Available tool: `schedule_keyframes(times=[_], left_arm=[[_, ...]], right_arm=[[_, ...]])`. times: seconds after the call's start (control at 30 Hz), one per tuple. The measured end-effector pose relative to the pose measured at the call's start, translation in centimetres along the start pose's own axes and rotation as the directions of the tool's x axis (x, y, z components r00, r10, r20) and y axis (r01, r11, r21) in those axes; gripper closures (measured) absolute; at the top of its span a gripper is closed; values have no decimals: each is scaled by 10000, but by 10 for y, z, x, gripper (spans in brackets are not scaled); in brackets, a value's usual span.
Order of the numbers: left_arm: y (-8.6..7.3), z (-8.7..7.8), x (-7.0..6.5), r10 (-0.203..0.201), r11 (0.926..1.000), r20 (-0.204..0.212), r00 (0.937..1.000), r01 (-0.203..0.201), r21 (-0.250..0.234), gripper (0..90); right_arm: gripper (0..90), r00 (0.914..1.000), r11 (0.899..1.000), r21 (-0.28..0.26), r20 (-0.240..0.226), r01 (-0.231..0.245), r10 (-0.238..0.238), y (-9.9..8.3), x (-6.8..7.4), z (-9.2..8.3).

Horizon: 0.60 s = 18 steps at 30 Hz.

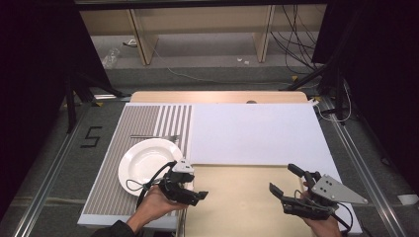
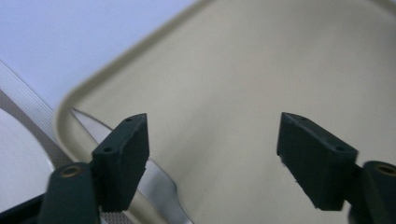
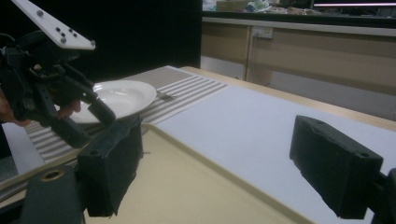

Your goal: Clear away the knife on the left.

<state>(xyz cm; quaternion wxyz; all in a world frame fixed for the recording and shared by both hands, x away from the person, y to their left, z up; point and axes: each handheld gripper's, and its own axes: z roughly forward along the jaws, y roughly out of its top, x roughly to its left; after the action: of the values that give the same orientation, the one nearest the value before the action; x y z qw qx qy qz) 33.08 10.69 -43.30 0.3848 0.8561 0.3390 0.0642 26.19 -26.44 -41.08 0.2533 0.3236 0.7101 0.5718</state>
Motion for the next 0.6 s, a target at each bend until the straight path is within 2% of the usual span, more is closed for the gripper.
schedule_keyframes(times=[0.13,0.3,0.6], left_arm=[[2,-8,5,-440,9955,-159,9989,425,-848,206],[2,-11,7,-586,9918,-66,9983,575,-1145,184],[5,-21,13,-634,9861,-199,9978,595,-1553,169]], right_arm=[[180,10000,10000,-40,-42,-85,85,-1,-1,0],[180,9999,9999,16,-78,-146,147,-2,-1,0],[180,9997,9997,-7,-122,-228,228,-3,-2,1]])
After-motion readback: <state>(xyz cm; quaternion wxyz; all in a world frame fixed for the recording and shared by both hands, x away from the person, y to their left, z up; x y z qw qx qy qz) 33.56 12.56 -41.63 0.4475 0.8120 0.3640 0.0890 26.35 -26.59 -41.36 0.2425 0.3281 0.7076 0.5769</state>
